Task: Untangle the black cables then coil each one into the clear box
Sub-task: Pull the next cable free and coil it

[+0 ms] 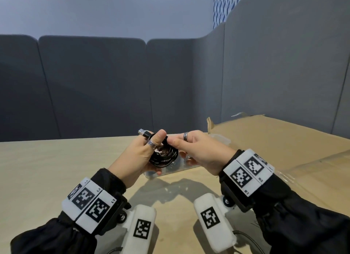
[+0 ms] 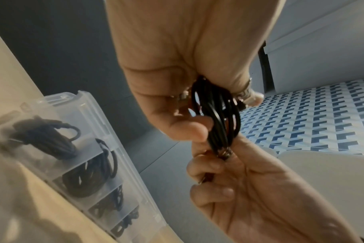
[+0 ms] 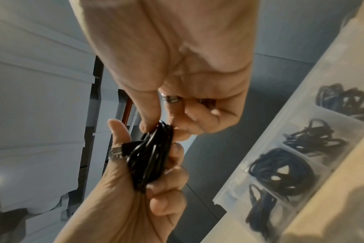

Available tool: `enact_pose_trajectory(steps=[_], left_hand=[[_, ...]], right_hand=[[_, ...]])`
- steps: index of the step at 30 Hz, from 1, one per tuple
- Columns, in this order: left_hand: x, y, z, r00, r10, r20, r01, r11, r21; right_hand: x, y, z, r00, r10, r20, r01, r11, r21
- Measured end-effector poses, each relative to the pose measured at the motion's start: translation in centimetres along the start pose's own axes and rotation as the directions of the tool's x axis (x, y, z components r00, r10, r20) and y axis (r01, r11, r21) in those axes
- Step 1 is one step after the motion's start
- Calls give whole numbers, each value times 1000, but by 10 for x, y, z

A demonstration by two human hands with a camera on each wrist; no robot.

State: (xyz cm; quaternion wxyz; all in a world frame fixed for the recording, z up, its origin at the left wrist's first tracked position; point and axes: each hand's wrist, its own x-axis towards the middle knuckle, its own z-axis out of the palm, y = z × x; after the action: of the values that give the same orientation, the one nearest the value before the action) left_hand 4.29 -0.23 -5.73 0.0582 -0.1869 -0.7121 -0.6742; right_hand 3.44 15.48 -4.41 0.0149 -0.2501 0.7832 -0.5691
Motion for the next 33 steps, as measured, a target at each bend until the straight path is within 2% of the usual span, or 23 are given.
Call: enact_pose_trajectory(steps=[2, 4, 6, 7, 10, 13, 16, 23, 26, 33], left_hand=[[3, -3, -4, 989, 20, -146, -9, 997, 75], [7, -6, -9, 951, 169, -259, -84, 947, 310], [7, -4, -12, 923, 316, -219, -166, 842, 513], [6, -2, -13, 923, 345, -169, -188, 790, 583], [4, 3, -14, 949, 313, -26, -201, 667, 718], [3, 5, -10, 974, 225, -24, -153, 732, 663], [4, 6, -10, 976, 215, -25, -155, 775, 612], [-1, 7, -8, 962, 272, -15, -226, 827, 515], [-4, 7, -4, 969, 245, -24, -215, 889, 403], [-7, 3, -1, 987, 159, 0, -151, 940, 305]], right_hand=[[0, 0, -1, 1000, -6, -27, 7, 999, 32], [0, -1, 0, 998, -21, -57, 23, 999, 40], [1, 0, 4, 996, -34, -81, 37, 999, 35], [1, 1, 6, 995, -44, -94, 47, 998, 29], [1, 0, 10, 985, -111, -131, 106, 993, -47], [-2, -4, 10, 972, -186, -143, 170, 979, -115], [-4, -6, 10, 969, -220, -115, 205, 970, -134], [-5, -7, 8, 970, -241, -32, 235, 962, -137], [-6, -9, 6, 976, -216, 0, 214, 965, -150], [-5, -8, 4, 976, -212, 37, 213, 927, -310]])
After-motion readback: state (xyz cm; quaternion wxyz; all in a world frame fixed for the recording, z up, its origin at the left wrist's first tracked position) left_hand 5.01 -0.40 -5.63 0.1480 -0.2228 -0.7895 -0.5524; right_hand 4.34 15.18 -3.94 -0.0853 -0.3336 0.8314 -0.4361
